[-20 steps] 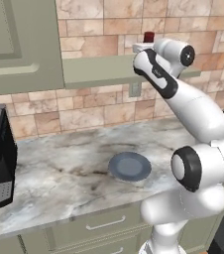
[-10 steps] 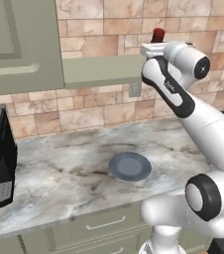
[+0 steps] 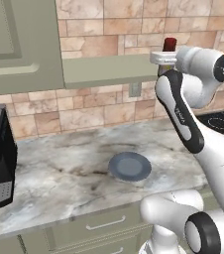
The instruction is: Move the hot dog bun to the plate on the dining table and place the condiment next to that plate. Then navigate to the fridge and take the sausage and place it on the plate as well.
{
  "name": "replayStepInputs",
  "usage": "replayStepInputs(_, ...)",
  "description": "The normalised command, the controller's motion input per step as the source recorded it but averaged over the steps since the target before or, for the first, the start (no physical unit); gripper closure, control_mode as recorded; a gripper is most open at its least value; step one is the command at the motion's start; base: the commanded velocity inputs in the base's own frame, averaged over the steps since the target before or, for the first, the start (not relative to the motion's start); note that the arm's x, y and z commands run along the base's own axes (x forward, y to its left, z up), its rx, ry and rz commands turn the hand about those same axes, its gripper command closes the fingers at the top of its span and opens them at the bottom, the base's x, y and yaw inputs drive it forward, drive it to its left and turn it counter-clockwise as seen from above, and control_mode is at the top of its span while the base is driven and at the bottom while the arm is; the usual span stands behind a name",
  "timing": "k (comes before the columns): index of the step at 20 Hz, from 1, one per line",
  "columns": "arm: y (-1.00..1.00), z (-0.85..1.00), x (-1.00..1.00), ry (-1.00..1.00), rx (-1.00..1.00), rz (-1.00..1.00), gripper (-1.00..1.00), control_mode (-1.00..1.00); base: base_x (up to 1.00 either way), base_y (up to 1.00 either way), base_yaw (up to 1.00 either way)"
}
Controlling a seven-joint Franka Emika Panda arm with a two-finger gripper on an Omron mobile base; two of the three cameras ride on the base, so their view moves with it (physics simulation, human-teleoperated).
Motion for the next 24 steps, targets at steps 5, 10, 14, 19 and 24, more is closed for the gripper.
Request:
replayStepInputs(5,0.07,0.01,-0.85,0.26,0.0,-0.01,1.0,-1.0,0.0,0.0,0.0)
replayStepInputs(10,0.11,-0.27,-0.88,0.09,0.0,-0.02,1.0,-1.0,0.0,0.0,0.0)
replayStepInputs(14,0.0,-0.09,-0.5,-0.01,0.0,0.0,1.0,1.0,-0.5,0.0,-0.01)
replayStepInputs(19,0.0,0.0,0.0,0.0,0.0,0.0,1.0,1.0,-1.0,0.12,-0.24)
replayStepInputs(24,0.0,0.0,0.0,0.0,0.0,0.0,1.0,1.0,-0.93,0.15,-0.66)
